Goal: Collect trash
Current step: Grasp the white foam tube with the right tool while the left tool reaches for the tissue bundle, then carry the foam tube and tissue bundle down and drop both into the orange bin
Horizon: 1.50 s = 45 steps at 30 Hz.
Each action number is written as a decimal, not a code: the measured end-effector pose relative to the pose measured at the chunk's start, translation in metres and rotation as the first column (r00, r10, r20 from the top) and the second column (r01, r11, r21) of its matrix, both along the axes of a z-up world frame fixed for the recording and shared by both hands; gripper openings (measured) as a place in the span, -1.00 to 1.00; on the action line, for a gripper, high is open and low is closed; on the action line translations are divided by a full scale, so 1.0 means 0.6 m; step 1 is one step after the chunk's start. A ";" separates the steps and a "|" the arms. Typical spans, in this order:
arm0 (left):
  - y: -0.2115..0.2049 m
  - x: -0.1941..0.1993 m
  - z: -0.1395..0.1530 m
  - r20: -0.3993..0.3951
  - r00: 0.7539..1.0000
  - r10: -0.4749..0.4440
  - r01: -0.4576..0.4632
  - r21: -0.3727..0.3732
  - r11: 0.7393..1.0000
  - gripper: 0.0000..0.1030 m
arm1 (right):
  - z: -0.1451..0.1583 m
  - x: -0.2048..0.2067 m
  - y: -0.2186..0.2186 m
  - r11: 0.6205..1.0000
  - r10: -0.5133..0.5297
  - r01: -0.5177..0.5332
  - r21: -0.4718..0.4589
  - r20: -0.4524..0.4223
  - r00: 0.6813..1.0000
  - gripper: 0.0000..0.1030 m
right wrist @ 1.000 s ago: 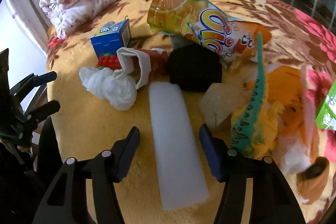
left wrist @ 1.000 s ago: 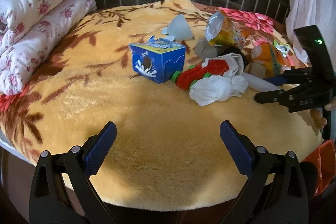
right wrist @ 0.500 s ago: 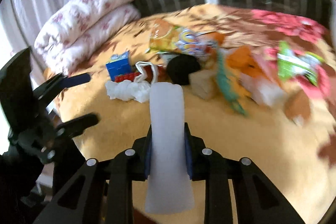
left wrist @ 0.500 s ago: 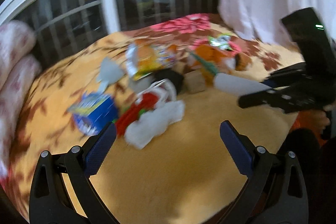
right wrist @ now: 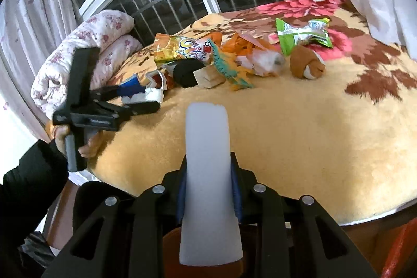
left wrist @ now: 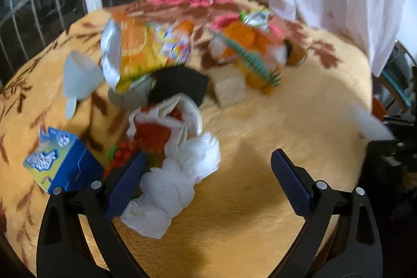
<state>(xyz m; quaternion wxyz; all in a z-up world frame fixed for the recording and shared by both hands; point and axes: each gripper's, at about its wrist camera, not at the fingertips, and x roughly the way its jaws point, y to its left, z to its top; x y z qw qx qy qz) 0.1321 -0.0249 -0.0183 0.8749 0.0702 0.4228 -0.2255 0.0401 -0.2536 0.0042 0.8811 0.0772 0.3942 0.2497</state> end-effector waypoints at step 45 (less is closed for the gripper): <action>-0.053 -0.304 0.037 0.094 0.965 0.247 -0.238 -0.094 0.967 -0.26 | -0.005 -0.172 0.067 0.976 0.152 -0.146 -0.159 0.030 0.988 -0.44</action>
